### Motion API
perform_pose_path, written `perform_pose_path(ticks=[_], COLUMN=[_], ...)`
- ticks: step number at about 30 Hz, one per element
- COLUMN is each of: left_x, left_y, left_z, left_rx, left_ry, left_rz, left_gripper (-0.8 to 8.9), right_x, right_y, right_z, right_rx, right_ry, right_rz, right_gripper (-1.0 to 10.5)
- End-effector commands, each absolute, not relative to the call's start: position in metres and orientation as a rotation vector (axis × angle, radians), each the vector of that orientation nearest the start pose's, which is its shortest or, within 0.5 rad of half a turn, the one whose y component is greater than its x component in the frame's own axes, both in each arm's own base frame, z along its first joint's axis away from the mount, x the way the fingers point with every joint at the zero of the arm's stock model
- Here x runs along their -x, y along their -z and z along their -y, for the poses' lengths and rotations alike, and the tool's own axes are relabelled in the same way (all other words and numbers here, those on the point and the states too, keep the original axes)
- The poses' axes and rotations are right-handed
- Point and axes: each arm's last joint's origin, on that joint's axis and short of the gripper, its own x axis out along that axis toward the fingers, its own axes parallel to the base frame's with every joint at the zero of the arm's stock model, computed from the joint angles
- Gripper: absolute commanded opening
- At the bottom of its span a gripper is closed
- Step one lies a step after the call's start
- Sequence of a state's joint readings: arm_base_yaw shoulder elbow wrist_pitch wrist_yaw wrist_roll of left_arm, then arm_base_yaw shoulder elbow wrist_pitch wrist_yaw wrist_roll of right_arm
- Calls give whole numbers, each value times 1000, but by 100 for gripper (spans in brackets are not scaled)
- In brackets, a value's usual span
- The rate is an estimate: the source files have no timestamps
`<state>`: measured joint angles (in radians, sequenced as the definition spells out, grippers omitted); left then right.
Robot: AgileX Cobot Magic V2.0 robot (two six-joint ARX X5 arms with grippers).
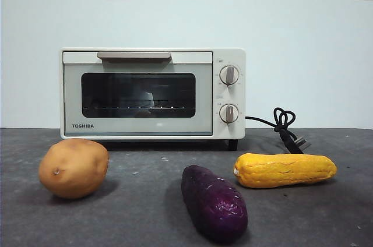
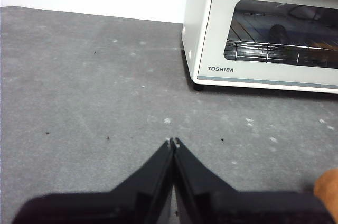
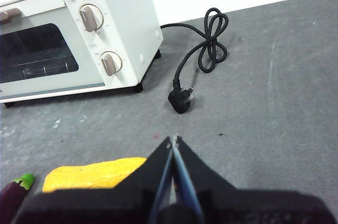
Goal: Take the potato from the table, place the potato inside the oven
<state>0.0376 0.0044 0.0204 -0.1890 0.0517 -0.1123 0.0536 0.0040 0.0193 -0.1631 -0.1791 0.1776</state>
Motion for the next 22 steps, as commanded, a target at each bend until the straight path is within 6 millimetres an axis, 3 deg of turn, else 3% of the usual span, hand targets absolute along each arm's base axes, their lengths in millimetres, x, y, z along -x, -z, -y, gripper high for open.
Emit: perform_pose_path(ticks=[1,6,11,17,22], left_x=[-95,-95,-90,-83,-83], left_y=[-148,-151,-166,-203,-236], left_z=[-2,-1,2,3,6], left_rx=[119,216,279,326,338], left_ry=[7,53,130,159,254], left_rz=[-188,-195,-193,-167,-226], left_gripper=[-3,-8,-7,-8,-8], right_x=[-95,-96,-94,-93,-96], right_y=[-149,-152,-166,-201,-239], right_z=[-10,-10,-11,-13,-16], right_rx=[-196,-262,-388,-392,-361], right_ry=[-214,-218,-217,-301,-382], right_rz=[-183,-171,-164,-168,-280], right_gripper=[1,-4,-12,-13,-13])
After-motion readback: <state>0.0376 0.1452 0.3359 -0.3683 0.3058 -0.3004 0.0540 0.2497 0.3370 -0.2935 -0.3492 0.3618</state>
